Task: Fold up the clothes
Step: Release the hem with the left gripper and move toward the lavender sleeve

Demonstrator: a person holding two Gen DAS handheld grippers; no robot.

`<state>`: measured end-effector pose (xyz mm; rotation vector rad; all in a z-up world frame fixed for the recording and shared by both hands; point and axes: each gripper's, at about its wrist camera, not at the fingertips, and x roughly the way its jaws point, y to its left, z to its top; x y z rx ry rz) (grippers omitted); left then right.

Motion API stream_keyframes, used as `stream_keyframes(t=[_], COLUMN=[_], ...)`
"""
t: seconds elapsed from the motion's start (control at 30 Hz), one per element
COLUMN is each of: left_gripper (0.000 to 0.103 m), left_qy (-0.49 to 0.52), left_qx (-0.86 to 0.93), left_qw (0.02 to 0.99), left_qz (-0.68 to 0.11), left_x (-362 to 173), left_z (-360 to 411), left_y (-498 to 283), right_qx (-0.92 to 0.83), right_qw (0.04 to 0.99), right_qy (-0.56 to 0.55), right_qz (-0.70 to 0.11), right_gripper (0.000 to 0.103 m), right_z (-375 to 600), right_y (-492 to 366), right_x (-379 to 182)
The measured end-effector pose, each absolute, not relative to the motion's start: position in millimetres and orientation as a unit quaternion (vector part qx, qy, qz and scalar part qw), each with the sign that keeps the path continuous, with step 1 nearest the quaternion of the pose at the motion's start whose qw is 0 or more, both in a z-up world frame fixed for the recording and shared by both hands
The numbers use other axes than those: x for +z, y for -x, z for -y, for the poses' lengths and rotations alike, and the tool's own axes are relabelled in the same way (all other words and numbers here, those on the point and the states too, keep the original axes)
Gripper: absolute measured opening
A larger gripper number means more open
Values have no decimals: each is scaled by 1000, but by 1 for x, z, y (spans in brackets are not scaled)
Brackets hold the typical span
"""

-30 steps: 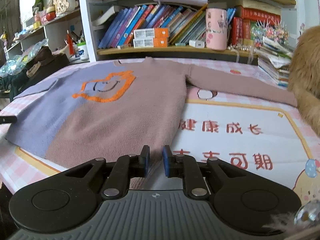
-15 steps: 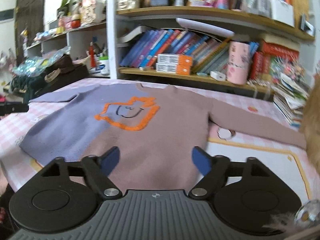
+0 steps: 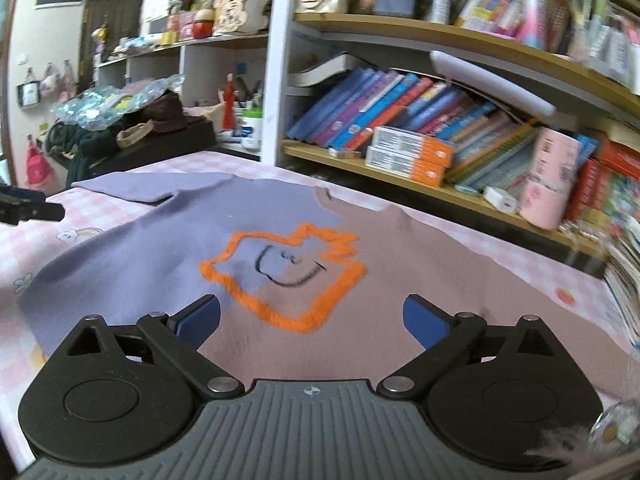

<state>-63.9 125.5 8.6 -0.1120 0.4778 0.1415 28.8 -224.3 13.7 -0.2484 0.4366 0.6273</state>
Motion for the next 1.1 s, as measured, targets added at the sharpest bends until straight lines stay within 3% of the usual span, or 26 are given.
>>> stream_keyframes(t=[0.43, 0.63, 0.8, 0.93, 1.07, 1.1], left_gripper=[97, 91, 58, 50, 11, 10], left_qy=[127, 194, 276, 318, 328, 322], left_qx=[231, 256, 251, 253, 259, 259], left_qw=[916, 891, 876, 867, 871, 874], left_qz=[-302, -319, -306, -287, -260, -255], left_x=[0, -10, -20, -27, -21, -18], left_z=[-256, -300, -323, -333, -335, -333], left_y=[-13, -35, -38, -32, -23, -21], right_qx=[345, 348, 353, 353, 353, 353], right_qw=[900, 898, 896, 898, 899, 900], right_qy=[133, 141, 144, 136, 129, 127], right_qz=[-231, -228, -226, -225, -223, -223], right_gripper=[100, 103, 103, 103, 103, 103], right_z=[193, 190, 189, 192, 196, 196], right_y=[-71, -68, -66, -66, -66, -66], right_x=[-18, -19, -19, -17, -16, -16])
